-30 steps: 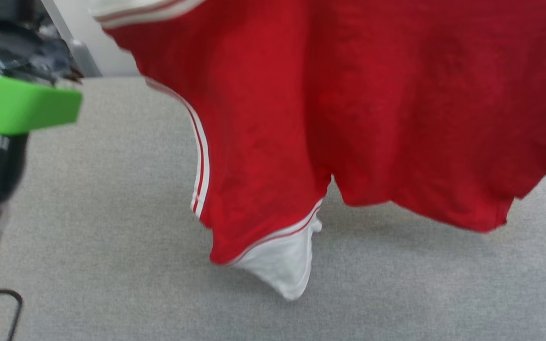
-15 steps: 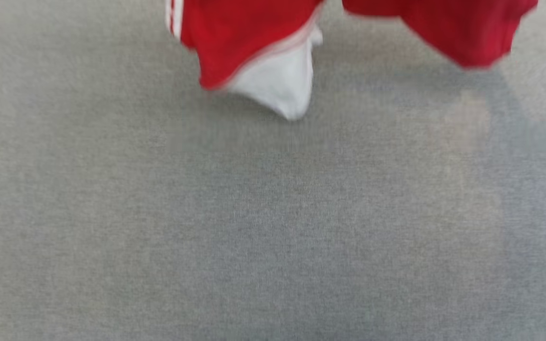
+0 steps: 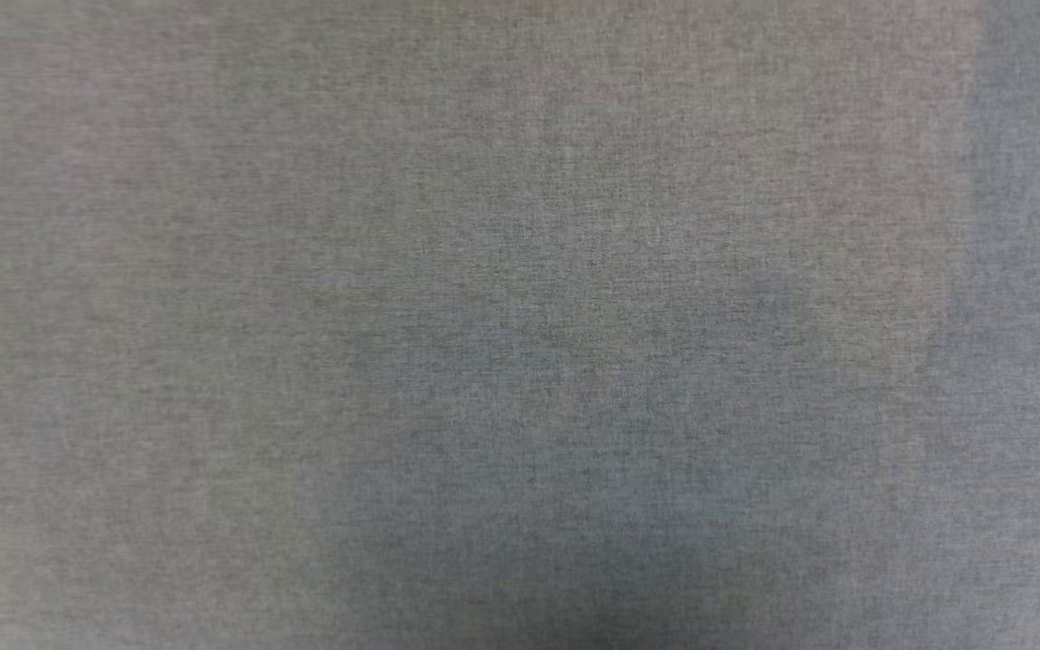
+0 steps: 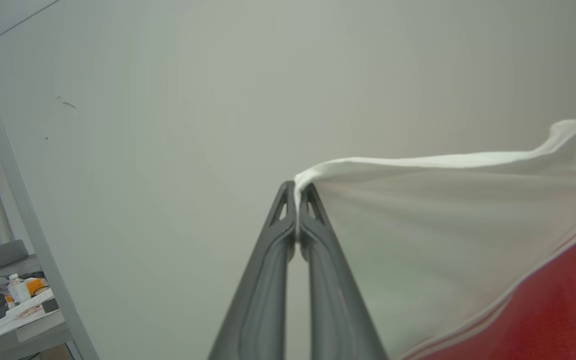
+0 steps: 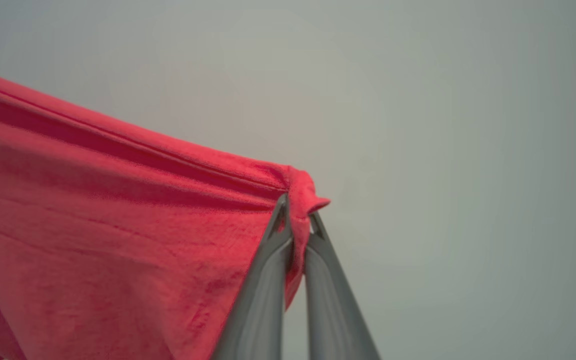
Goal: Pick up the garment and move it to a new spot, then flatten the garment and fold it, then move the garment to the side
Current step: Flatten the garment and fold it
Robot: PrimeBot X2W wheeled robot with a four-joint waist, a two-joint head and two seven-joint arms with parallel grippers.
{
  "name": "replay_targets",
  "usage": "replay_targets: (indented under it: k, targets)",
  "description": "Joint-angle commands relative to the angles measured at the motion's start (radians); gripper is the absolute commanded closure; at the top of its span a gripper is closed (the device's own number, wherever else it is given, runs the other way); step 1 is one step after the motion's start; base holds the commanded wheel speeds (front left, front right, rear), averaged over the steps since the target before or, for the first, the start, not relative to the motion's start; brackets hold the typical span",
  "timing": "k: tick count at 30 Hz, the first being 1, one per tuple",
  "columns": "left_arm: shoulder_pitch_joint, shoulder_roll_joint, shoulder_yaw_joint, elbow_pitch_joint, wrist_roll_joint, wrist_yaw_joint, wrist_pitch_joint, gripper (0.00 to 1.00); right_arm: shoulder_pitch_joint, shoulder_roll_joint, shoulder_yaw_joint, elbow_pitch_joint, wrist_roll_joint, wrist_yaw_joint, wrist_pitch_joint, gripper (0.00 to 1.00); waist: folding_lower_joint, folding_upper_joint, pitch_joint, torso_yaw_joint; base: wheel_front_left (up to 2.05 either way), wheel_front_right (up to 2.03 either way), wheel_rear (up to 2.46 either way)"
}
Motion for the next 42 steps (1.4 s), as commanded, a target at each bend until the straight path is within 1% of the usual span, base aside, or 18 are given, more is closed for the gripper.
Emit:
replay_targets:
  k: [1, 4, 5, 8, 14, 18, 19, 26, 31, 37, 42]
  targets:
    - [-0.043, -0.006, 0.003, 0.043, 0.007, 0.003, -0.03, 1.0, -0.029, -0.003, -0.006, 0.036, -0.022, -0.002, -0.027, 1.0, -0.0003, 0.0, 0.038, -0.018, 0.0, 0.0, 0.0]
    - [-0.065, -0.038, -0.022, 0.123, 0.006, 0.001, -0.083, 1.0, -0.059, 0.018, -0.008, 0.098, -0.043, -0.002, -0.08, 1.0, -0.0003, 0.0, 0.052, -0.01, 0.0, 0.0, 0.0]
    - [-0.06, -0.047, -0.043, 0.147, 0.009, 0.0, -0.096, 1.0, -0.065, 0.025, -0.013, 0.121, -0.043, -0.002, -0.098, 1.0, -0.0003, 0.0, 0.058, -0.005, 0.0, 0.0, 0.0]
    - [-0.039, -0.069, -0.095, 0.179, 0.001, -0.001, -0.139, 1.0, -0.071, 0.034, 0.003, 0.16, -0.037, -0.002, -0.128, 1.0, -0.0003, 0.0, 0.078, 0.006, 0.0, 0.0, 0.0]
    - [0.104, -0.113, -0.13, 0.225, -0.084, -0.002, -0.207, 1.0, -0.004, 0.021, 0.084, 0.206, 0.004, -0.002, -0.158, 1.0, -0.0003, 0.0, 0.085, 0.035, 0.0, 0.0, 0.0]
    - [0.25, -0.141, -0.135, 0.221, -0.125, -0.002, -0.23, 1.0, 0.072, -0.004, 0.15, 0.217, 0.053, -0.002, -0.17, 1.0, -0.0003, 0.0, 0.064, 0.055, 0.0, 0.0, 0.0]
    - [0.352, -0.157, -0.133, 0.211, -0.146, -0.002, -0.236, 1.0, 0.139, -0.02, 0.194, 0.214, 0.094, -0.002, -0.177, 1.0, -0.0003, 0.0, 0.038, 0.066, 0.0, 0.0, 0.0]
    - [0.623, -0.192, -0.107, 0.139, -0.178, -0.001, -0.238, 1.0, 0.351, -0.076, 0.284, 0.177, 0.2, -0.002, -0.193, 1.0, -0.0003, 0.0, -0.07, 0.093, 0.0, 0.0, 0.0]
    - [0.826, -0.21, -0.145, 0.139, -0.209, -0.001, -0.227, 1.0, 0.533, -0.122, 0.343, 0.146, 0.26, -0.002, -0.195, 1.0, -0.0003, 0.0, -0.17, 0.109, 0.0, 0.0, 0.0]
    - [1.051, -0.193, -0.168, 0.115, -0.274, -0.001, -0.193, 1.0, 0.723, -0.151, 0.376, 0.121, 0.348, -0.002, -0.199, 1.0, -0.0003, 0.0, -0.278, 0.122, 0.0, 0.0, 0.0]
    - [1.213, -0.163, -0.185, 0.061, -0.309, 0.007, -0.147, 1.0, 0.859, -0.171, 0.41, 0.097, 0.401, -0.002, -0.202, 1.0, -0.0003, 0.0, -0.362, 0.135, 0.0, 0.0, 0.0]
